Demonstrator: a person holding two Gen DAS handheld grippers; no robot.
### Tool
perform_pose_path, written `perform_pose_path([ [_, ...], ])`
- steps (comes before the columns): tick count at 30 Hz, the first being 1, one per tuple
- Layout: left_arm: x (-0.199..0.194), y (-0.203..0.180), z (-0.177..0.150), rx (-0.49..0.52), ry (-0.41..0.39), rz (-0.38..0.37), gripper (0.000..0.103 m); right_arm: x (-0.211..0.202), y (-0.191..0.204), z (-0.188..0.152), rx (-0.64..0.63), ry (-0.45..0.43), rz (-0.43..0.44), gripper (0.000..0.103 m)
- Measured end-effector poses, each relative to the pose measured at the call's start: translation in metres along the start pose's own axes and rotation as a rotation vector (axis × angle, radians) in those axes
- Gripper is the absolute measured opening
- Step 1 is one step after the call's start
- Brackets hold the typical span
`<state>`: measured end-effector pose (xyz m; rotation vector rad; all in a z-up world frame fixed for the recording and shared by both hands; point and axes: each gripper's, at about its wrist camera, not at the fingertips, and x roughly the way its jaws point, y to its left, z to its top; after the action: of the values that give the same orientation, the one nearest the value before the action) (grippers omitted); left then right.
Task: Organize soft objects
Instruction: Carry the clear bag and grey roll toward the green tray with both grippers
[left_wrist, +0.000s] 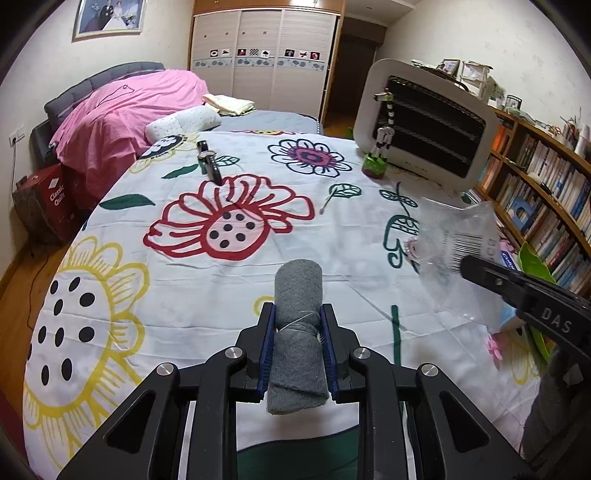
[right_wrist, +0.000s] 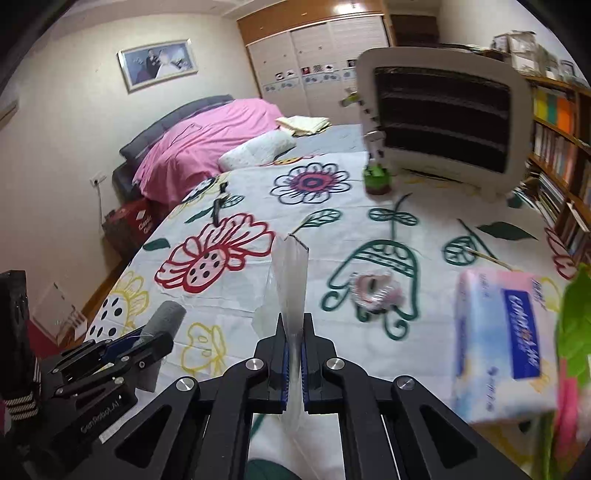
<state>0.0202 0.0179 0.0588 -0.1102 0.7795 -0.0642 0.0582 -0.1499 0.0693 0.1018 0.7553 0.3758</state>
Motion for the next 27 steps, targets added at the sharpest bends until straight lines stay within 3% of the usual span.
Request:
perform_pose_path([
  [17, -0.008, -0.067, 0.003, 0.113, -0.008, -0.058, 0.024, -0.076, -0.087, -0.024, 0.172, -0.126, -0.121, 0.004],
  [27, -0.005, -0.106, 0.014, 0.175, -0.021, -0.097, 0.024, -0.099, -0.135, -0.032, 0.249, -0.17, -0.205, 0.004],
])
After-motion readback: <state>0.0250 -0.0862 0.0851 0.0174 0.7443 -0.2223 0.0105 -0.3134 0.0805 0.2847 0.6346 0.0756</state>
